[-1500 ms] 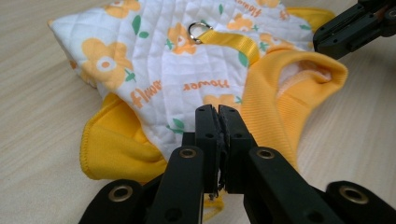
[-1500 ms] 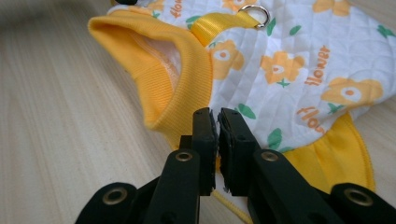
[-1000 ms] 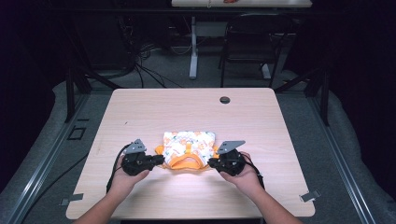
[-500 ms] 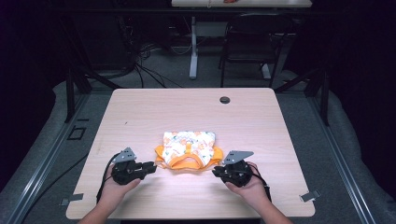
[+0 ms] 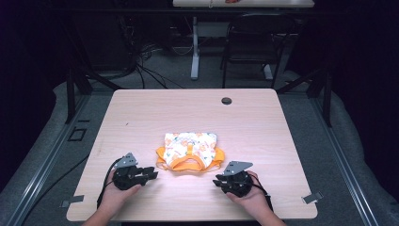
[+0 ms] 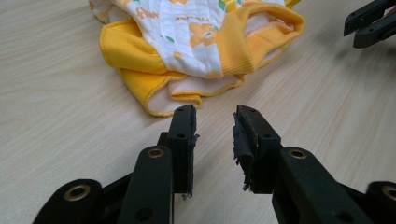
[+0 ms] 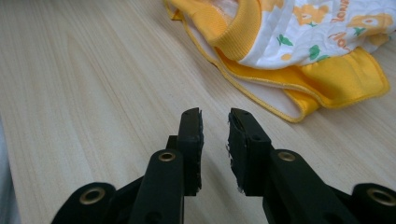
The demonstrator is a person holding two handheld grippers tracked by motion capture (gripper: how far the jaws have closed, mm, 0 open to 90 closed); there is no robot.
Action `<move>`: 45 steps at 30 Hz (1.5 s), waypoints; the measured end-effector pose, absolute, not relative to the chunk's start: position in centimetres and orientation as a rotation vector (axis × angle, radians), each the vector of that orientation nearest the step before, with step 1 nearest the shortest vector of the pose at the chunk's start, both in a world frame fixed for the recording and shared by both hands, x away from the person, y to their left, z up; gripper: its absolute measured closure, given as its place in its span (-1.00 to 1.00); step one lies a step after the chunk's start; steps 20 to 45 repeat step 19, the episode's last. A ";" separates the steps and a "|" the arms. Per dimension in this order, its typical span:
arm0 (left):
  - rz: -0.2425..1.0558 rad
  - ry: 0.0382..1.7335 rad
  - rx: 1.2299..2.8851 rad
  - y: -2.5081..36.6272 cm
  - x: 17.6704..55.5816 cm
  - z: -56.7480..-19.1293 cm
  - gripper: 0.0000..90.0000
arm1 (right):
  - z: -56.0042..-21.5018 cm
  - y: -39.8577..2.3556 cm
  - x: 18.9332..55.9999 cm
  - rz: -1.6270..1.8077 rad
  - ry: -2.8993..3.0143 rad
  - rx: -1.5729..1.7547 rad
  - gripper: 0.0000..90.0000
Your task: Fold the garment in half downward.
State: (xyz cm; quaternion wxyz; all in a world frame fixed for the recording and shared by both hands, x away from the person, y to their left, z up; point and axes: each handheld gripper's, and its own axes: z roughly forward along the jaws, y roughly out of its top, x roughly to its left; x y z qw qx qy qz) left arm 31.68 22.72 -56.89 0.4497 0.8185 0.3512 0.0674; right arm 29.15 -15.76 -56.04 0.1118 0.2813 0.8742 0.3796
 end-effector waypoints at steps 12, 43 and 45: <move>0.214 0.849 2.046 22.2 31.5 -57.4 0.29 | -56.5 -14.9 28.8 1.115 2.561 0.786 0.49; 0.247 0.836 2.054 21.8 31.4 -57.5 0.26 | -56.8 -14.7 28.8 1.111 2.546 0.788 0.37; 0.247 0.836 2.054 21.8 31.4 -57.5 0.26 | -56.8 -14.7 28.8 1.111 2.546 0.788 0.37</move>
